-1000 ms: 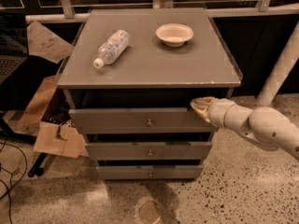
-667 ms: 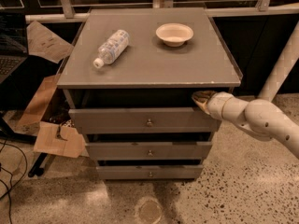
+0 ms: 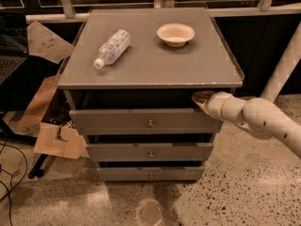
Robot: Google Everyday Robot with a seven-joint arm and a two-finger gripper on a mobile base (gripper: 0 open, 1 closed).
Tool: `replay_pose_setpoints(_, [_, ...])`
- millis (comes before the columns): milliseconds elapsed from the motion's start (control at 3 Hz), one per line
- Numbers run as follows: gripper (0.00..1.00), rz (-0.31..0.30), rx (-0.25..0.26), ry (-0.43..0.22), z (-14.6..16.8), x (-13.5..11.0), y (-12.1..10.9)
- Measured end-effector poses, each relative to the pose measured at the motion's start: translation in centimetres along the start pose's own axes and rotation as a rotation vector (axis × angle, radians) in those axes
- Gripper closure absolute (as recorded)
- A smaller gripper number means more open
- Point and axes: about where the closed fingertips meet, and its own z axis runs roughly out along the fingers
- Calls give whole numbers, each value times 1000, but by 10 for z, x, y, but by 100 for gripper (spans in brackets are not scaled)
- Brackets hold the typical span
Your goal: Open top drawer
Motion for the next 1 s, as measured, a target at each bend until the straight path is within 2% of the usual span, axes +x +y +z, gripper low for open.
replay_pose_setpoints(333, [100,-69,-5,47,4,2,0])
replay_pose_setpoints(1000, [100,-66,-27,52,5,2,3])
